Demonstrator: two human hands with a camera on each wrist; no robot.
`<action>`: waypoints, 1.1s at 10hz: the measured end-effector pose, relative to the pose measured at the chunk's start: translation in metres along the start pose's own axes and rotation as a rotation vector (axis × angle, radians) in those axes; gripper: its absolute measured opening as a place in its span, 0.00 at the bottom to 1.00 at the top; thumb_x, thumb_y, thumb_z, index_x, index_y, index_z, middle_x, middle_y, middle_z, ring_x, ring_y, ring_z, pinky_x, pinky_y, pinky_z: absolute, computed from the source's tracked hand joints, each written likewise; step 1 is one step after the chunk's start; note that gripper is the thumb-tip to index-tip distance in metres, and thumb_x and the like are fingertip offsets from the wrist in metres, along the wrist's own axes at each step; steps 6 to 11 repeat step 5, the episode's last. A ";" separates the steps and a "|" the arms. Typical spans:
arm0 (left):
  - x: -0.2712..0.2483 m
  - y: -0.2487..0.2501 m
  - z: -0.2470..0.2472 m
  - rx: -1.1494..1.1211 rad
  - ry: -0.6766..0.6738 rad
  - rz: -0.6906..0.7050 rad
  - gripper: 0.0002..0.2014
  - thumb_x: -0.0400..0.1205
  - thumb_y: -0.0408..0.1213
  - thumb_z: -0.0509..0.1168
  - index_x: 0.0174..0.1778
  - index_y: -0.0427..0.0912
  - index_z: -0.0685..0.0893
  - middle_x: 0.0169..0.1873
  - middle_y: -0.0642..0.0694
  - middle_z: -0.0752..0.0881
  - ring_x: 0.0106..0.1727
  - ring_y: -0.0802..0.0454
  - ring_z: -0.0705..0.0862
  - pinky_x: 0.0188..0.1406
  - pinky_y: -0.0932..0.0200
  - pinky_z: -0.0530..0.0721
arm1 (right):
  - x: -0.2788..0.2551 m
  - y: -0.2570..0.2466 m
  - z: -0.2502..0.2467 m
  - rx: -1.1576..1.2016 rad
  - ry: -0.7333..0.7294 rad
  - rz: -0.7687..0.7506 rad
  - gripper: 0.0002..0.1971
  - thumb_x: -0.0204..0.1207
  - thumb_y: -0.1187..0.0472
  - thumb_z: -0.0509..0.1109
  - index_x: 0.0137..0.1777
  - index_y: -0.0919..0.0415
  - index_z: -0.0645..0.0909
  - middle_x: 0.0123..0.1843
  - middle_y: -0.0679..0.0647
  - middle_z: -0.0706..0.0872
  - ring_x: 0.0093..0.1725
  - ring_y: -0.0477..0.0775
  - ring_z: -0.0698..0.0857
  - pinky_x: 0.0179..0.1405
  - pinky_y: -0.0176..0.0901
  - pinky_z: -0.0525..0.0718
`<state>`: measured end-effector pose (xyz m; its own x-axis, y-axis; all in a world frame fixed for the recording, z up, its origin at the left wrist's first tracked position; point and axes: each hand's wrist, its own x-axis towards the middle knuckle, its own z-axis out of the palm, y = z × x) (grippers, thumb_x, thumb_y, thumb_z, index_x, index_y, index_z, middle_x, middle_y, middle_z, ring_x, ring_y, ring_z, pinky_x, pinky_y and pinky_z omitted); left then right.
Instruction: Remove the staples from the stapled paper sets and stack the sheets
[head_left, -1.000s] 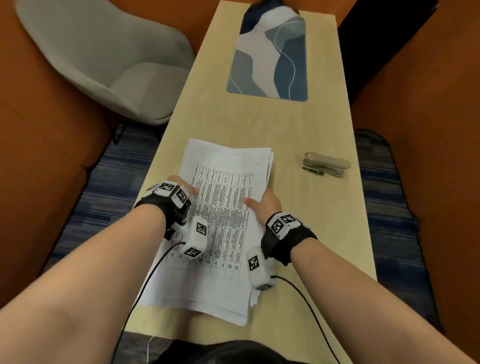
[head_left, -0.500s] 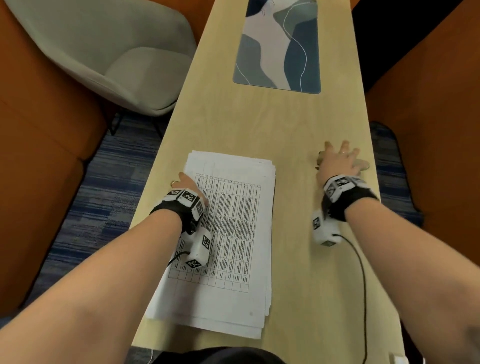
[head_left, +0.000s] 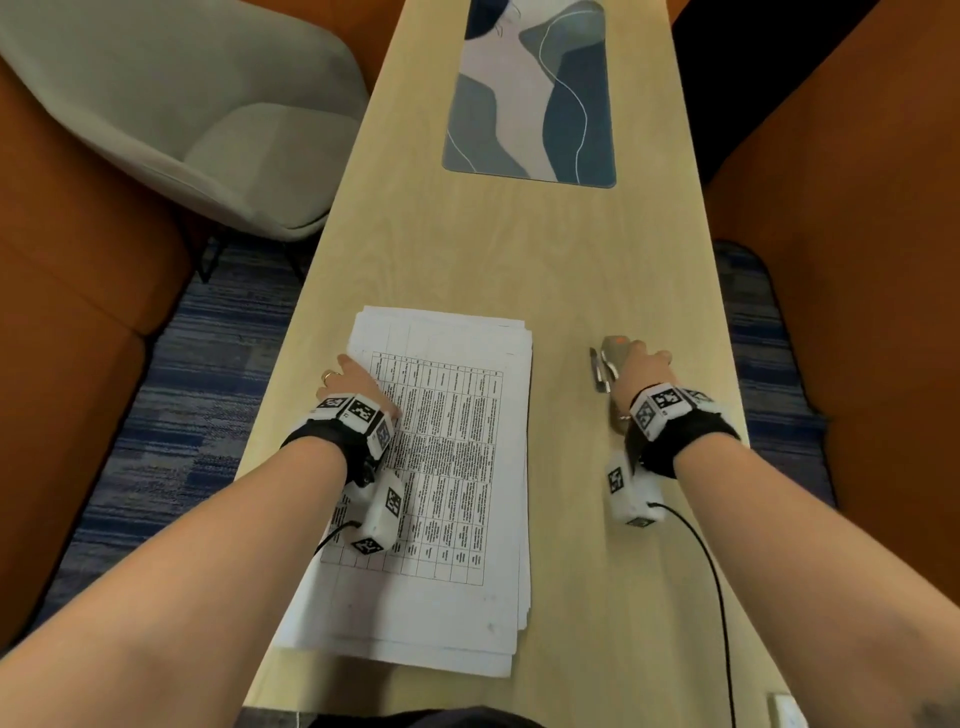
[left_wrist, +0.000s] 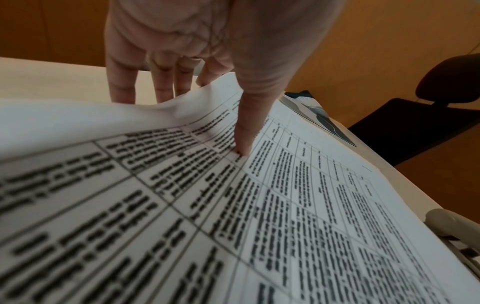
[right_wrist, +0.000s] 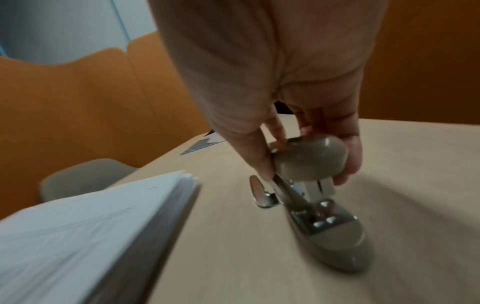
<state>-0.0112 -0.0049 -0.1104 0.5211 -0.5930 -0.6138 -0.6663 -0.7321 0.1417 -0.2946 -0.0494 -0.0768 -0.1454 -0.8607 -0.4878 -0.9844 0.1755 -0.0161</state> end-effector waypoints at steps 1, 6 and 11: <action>-0.005 -0.002 0.001 0.032 0.008 0.033 0.53 0.72 0.42 0.75 0.81 0.35 0.43 0.76 0.31 0.60 0.76 0.34 0.64 0.73 0.42 0.68 | -0.030 -0.017 0.017 0.005 -0.018 -0.055 0.24 0.83 0.66 0.54 0.78 0.67 0.55 0.74 0.67 0.65 0.69 0.66 0.73 0.70 0.53 0.69; -0.016 -0.081 -0.016 -0.041 0.079 0.040 0.33 0.79 0.48 0.65 0.74 0.32 0.65 0.68 0.29 0.73 0.68 0.33 0.74 0.62 0.46 0.75 | -0.117 -0.016 -0.069 0.510 0.110 -0.193 0.37 0.77 0.43 0.65 0.81 0.57 0.56 0.76 0.65 0.65 0.73 0.62 0.71 0.67 0.47 0.71; -0.016 -0.081 -0.016 -0.041 0.079 0.040 0.33 0.79 0.48 0.65 0.74 0.32 0.65 0.68 0.29 0.73 0.68 0.33 0.74 0.62 0.46 0.75 | -0.117 -0.016 -0.069 0.510 0.110 -0.193 0.37 0.77 0.43 0.65 0.81 0.57 0.56 0.76 0.65 0.65 0.73 0.62 0.71 0.67 0.47 0.71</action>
